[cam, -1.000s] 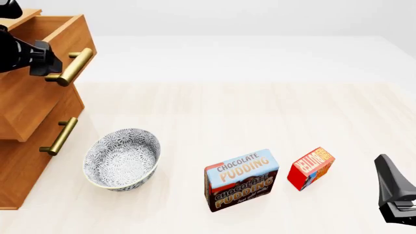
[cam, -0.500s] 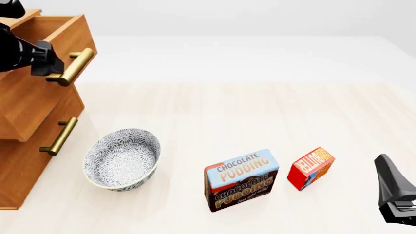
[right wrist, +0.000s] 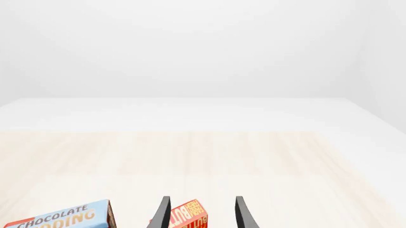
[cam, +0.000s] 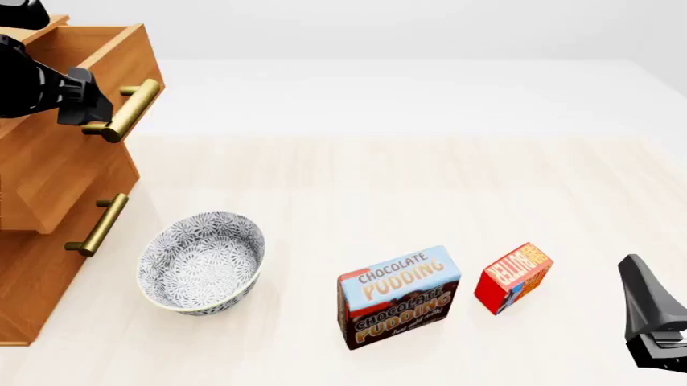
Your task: Put the butter at the back in the top drawer of the cabinet and close it.
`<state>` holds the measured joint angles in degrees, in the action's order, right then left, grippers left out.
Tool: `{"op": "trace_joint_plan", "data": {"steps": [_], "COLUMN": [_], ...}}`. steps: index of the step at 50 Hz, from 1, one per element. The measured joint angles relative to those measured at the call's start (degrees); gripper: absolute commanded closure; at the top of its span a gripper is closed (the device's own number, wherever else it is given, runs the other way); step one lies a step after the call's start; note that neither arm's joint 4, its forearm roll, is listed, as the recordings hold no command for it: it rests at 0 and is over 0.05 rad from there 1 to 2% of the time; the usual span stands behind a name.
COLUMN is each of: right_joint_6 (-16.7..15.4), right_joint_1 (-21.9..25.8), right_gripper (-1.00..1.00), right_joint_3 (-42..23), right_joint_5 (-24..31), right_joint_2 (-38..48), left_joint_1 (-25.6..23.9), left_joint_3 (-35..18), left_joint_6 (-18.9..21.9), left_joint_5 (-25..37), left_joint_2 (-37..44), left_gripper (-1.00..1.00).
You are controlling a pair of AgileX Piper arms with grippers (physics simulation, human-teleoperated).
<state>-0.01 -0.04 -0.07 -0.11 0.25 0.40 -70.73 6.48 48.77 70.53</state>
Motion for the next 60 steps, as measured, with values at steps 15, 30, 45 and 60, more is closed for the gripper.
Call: {"op": "trace_joint_plan", "data": {"steps": [15,30,45,60], "right_joint_6": [0.0,0.0,0.0,0.0], "right_joint_1": [0.0,0.0,0.0,0.0], "right_gripper": [-1.00,-1.00,-1.00,-1.00], "right_joint_3": [0.0,0.0,0.0,0.0], "right_joint_5": [0.0,0.0,0.0,0.0], "right_joint_2": [0.0,0.0,0.0,0.0], "left_joint_1": [-0.8,-1.7,-2.2,-2.7], "left_joint_3": [0.0,-0.1,-0.4,-0.5], "left_joint_6": [0.1,0.3,0.5,0.6], "left_joint_5": [-0.2,-0.2,1.0,1.6], "left_joint_2": [0.0,0.1,-0.1,-0.1], "left_gripper": [-1.00,-1.00,-1.00,-1.00]}}
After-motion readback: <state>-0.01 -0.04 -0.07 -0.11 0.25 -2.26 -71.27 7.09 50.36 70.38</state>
